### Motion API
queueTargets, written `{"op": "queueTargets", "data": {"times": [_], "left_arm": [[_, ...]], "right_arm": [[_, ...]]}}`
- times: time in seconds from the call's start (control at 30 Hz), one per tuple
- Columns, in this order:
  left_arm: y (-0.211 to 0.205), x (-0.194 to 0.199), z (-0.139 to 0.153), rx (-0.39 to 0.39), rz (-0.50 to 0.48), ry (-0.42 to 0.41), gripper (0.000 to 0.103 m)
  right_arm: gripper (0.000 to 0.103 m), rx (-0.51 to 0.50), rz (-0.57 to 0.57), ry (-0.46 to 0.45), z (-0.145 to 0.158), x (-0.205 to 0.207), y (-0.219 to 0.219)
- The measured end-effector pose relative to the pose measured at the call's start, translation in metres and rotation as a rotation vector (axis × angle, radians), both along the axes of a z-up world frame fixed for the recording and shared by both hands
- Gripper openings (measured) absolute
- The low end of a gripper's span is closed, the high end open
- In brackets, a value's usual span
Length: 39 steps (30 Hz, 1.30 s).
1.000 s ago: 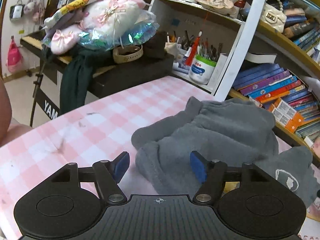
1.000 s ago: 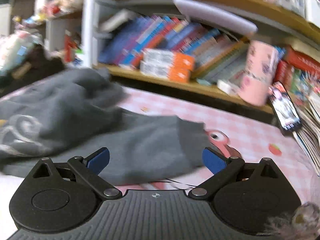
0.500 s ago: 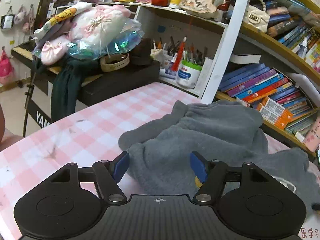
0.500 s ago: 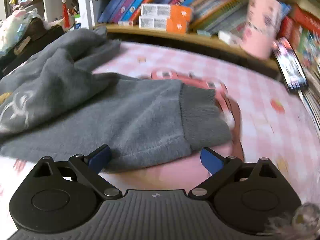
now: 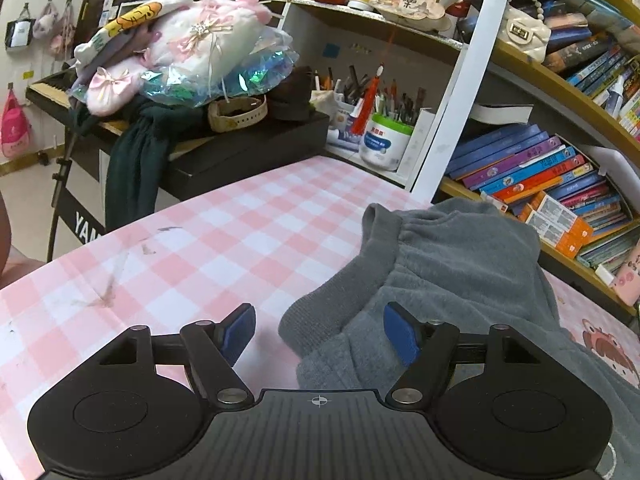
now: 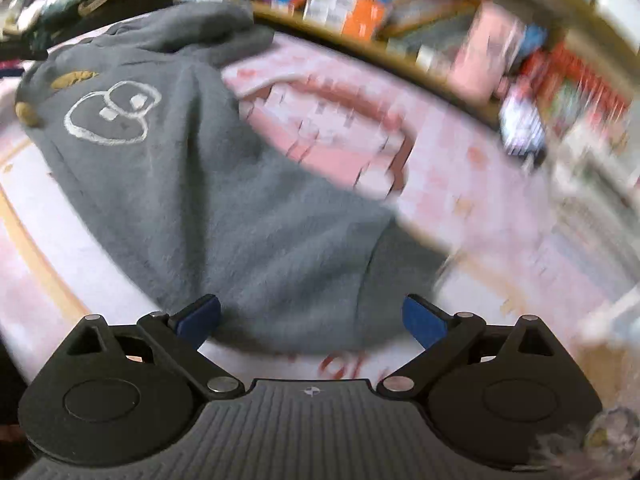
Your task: Fold clothes
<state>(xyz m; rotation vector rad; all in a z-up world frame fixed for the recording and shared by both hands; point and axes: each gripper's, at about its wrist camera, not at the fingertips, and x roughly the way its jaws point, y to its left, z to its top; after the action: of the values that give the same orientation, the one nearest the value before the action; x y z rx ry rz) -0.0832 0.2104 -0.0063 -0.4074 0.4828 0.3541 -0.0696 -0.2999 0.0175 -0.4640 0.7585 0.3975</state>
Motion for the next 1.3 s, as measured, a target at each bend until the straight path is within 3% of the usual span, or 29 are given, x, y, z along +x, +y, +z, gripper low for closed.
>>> {"op": "queueTargets", "data": {"times": [0.1,0.2,0.27,0.43,0.63,0.67,0.7,0.73,0.8,0.9,1.03,1.13,1.2,1.3], "left_arm": [[-0.001,-0.001,0.001,0.002,-0.008,-0.003,0.072],[-0.002,-0.003,0.004,0.010,-0.014,-0.010,0.072],[0.001,-0.003,0.005,0.012,-0.007,-0.009,0.072],[0.006,0.007,-0.001,-0.016,-0.014,0.016,0.072],[-0.008,0.033,-0.004,0.050,-0.118,0.090,0.069],[-0.010,0.036,-0.004,0.062,-0.134,0.096,0.064],[-0.011,0.038,-0.005,0.074,-0.150,0.102,0.042],[-0.010,0.040,-0.005,0.072,-0.164,0.102,0.036],[-0.002,0.042,-0.006,0.038,-0.180,0.090,0.031],[0.013,0.042,0.000,0.084,-0.103,0.071,0.030],[0.036,0.037,0.010,0.117,0.047,0.050,0.031],[0.044,0.035,0.007,0.162,0.094,0.111,0.040],[0.047,0.030,0.006,0.186,0.109,0.139,0.055],[0.045,0.008,0.017,0.209,0.135,0.061,0.064]], "right_arm": [[0.098,0.027,0.006,-0.090,0.009,0.004,0.009],[0.097,0.041,-0.006,-0.120,0.007,0.011,0.012],[0.088,0.040,-0.016,-0.129,0.003,0.016,0.014],[0.064,-0.026,-0.077,-0.117,-0.017,0.020,0.004],[0.063,0.040,-0.104,-0.069,-0.018,0.017,-0.012],[0.063,0.040,-0.105,-0.069,-0.018,0.016,-0.011],[0.063,0.041,-0.107,-0.069,-0.018,0.015,-0.011],[0.063,0.039,-0.106,-0.070,-0.018,0.015,-0.010],[0.063,0.037,-0.103,-0.069,-0.017,0.016,-0.007],[0.063,0.053,-0.076,-0.057,-0.017,0.015,-0.002],[0.069,0.147,0.010,-0.014,-0.017,0.012,0.014],[0.069,0.180,0.035,-0.029,-0.020,0.010,0.032],[0.069,0.186,0.037,-0.041,-0.021,0.010,0.040],[0.069,0.191,0.038,-0.057,-0.018,0.012,0.043]]}}
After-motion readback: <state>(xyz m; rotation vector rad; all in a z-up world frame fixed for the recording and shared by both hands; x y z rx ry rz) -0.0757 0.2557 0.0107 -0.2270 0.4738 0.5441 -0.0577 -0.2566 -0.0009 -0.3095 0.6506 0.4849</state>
